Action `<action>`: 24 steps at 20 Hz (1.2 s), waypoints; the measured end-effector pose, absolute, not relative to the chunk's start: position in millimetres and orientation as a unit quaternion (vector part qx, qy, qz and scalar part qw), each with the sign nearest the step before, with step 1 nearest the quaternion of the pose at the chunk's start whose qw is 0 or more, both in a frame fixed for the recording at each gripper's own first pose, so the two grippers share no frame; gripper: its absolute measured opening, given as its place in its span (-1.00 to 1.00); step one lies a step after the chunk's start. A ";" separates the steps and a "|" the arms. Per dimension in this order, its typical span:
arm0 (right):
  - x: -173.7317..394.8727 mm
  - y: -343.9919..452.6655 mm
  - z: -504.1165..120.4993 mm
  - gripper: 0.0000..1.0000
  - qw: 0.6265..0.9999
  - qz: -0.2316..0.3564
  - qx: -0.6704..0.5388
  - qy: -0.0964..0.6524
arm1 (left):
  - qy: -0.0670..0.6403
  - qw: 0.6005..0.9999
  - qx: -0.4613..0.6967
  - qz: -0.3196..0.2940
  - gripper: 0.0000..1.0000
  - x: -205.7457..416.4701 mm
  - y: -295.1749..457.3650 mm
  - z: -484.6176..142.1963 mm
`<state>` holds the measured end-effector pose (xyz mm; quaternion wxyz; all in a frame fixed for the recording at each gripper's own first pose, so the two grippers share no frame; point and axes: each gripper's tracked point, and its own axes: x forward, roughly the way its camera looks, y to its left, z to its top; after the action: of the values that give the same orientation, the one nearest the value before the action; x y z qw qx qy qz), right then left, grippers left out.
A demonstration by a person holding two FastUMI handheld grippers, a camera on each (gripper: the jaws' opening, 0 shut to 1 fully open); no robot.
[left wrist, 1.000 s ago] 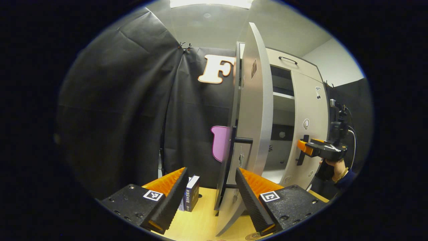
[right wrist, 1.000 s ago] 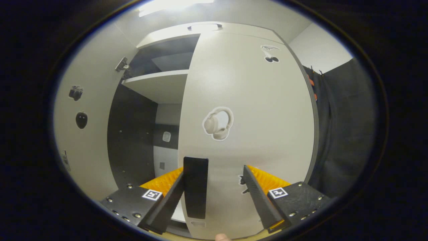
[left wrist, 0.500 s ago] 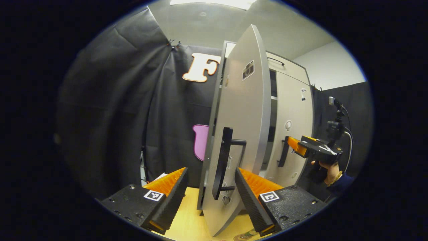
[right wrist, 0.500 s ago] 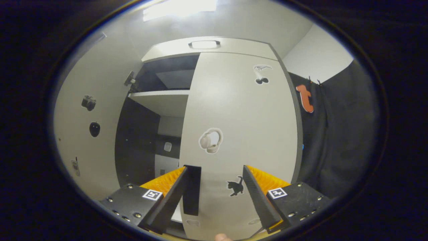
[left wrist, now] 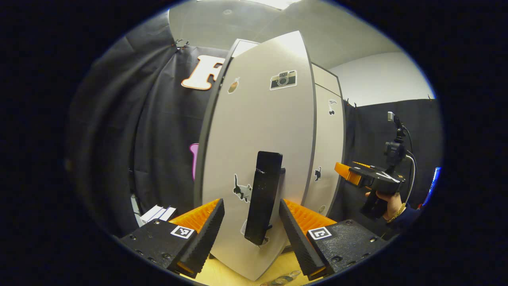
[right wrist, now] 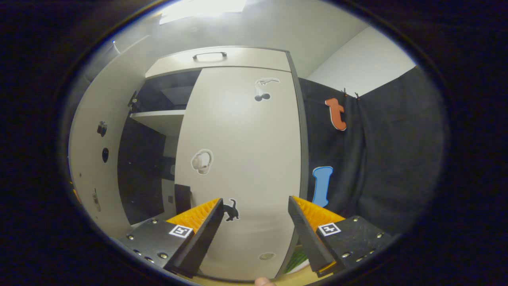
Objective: Grasp the bottle in the cabinet with the left hand and place it on the coaster, then close the right door with the right hand and the left door with the left hand.
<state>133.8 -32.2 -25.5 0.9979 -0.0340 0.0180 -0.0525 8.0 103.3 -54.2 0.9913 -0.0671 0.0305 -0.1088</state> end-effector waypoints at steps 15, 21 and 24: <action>91.3 -136.6 -24.7 0.98 0.987 -0.147 -0.047 0.040 | 0.035 0.987 -0.068 -0.141 0.84 85.6 43.5 -63.7; 80.6 -158.9 -24.3 0.98 0.984 -0.163 -0.053 0.044 | 0.040 0.988 -0.064 -0.134 0.87 101.0 35.6 -66.8; 77.6 -167.6 -24.1 0.98 0.983 -0.168 -0.051 0.045 | 0.043 0.986 -0.082 -0.137 0.87 109.9 32.2 -68.4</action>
<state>77.6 -167.6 -24.1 0.9834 -0.0506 0.0454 -0.1685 109.9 32.2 -68.4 0.9863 -0.0816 0.0428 -0.1366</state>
